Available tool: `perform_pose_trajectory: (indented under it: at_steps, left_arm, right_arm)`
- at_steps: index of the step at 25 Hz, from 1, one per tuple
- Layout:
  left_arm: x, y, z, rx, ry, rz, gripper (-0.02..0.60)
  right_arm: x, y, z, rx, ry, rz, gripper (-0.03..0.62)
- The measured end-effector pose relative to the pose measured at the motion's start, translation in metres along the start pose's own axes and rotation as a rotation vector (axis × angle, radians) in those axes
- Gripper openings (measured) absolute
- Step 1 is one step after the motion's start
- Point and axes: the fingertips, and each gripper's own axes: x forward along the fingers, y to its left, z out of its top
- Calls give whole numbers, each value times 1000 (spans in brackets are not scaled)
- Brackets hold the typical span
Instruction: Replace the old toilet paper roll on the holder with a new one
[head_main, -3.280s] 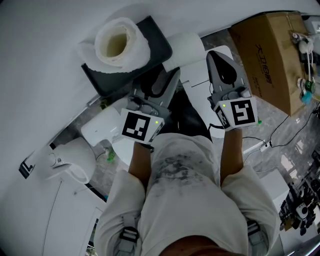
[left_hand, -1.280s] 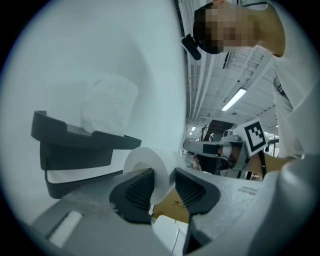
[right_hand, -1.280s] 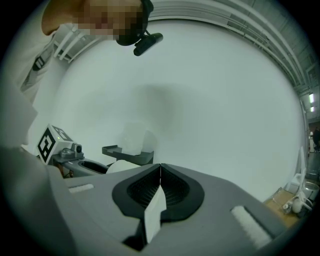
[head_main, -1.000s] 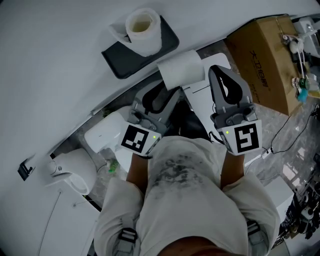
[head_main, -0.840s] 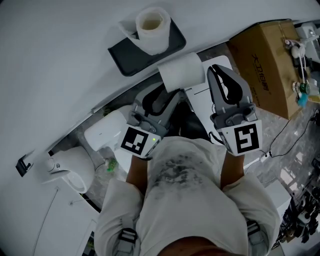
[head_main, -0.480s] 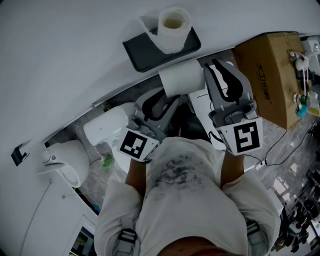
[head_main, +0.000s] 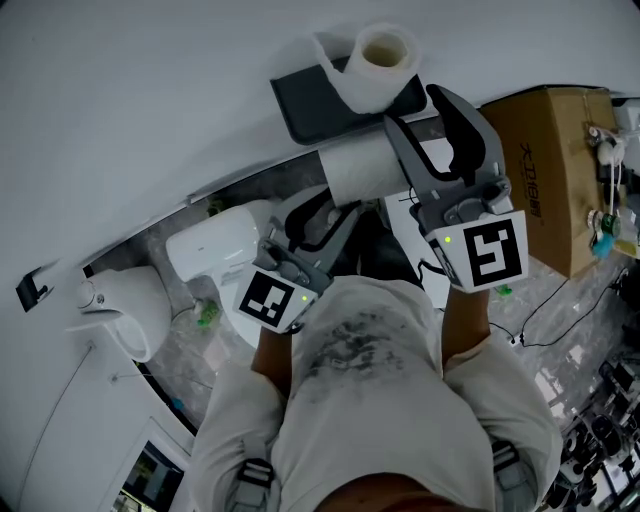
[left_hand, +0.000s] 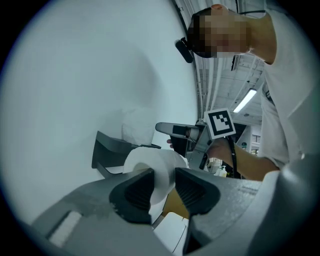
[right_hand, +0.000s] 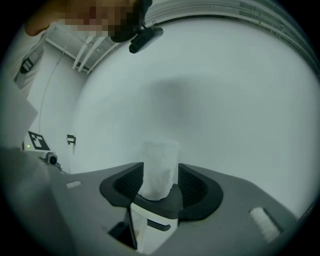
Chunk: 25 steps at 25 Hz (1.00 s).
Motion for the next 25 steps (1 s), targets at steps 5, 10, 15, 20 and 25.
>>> perform_pose_trajectory:
  at_steps: [5,10,15,20,25]
  left_arm:
    - [-2,3,-2,-9,6,17,146]
    - [-3,4,-3,-12,6,26,146]
    - [-4,5,-2,-13,5,26,146]
    - [-3,4,-2,-18,5,28,146]
    - [-6,3,-2,-19,7,26,146]
  right_arm:
    - [14,0,1,17,1,29,275]
    - [27,2,3,27,-8,55,305]
    - [37,2,2,23,8,62,307]
    - [41,-2,-3,15,28,40,221]
    - [41,0,-1,4,18,42,203]
